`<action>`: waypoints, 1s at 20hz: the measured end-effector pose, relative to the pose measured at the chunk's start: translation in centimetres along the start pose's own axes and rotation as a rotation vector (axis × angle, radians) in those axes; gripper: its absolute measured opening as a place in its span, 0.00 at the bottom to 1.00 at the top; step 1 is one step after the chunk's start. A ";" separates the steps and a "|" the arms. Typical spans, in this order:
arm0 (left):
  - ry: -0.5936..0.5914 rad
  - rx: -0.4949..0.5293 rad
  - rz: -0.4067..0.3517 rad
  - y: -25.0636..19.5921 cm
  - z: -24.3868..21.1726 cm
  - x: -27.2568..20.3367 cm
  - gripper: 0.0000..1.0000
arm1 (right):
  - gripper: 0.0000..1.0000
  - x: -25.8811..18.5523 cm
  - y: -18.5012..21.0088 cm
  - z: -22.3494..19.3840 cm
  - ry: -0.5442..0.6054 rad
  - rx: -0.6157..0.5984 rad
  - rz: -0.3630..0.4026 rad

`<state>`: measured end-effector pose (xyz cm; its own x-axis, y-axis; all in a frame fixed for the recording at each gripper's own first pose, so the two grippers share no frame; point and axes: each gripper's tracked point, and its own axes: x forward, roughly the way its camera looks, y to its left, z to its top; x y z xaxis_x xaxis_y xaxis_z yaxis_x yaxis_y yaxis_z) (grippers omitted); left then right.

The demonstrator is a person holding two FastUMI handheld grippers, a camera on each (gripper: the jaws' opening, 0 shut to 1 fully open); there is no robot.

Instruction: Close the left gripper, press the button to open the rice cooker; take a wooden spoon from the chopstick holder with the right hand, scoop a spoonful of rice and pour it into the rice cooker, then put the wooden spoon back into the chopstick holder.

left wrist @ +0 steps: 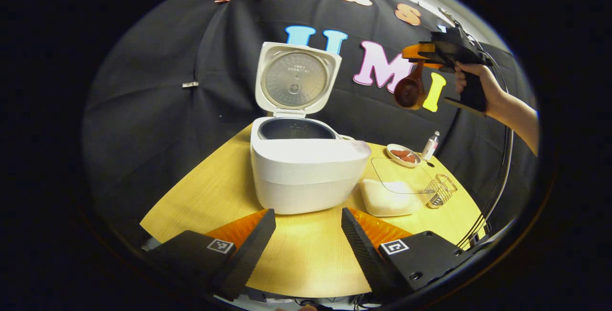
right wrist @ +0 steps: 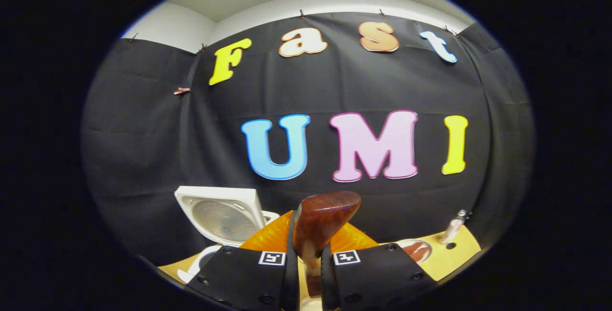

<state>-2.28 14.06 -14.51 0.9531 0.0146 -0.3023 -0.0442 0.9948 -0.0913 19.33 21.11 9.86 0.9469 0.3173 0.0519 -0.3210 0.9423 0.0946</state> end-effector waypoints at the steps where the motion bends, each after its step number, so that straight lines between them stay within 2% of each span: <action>1: 0.008 -0.001 -0.012 -0.9 -0.1 0.2 0.96 | 0.22 -0.9 -2.3 -0.1 0.007 0.006 -0.026; 7: 0.031 0.021 -0.042 -7.0 0.1 1.2 0.96 | 0.22 -5.3 -15.3 -3.9 0.083 0.049 -0.180; 10: 0.036 -0.006 -0.065 -9.9 0.8 1.4 0.96 | 0.22 -6.4 -20.0 -5.9 0.121 0.095 -0.233; 15: -0.016 0.017 -0.003 -11.6 3.2 1.7 0.96 | 0.22 -7.6 -25.0 -10.4 0.184 0.194 -0.278; 20: -0.014 0.001 0.073 -13.1 3.6 1.9 0.96 | 0.22 -8.0 -27.1 -16.6 0.278 0.237 -0.273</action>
<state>1.24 1.43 -10.46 0.9513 0.0888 -0.2953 -0.1139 0.9911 -0.0687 20.74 -5.18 -9.65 0.9562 0.1078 -0.2721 -0.0239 0.9554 0.2943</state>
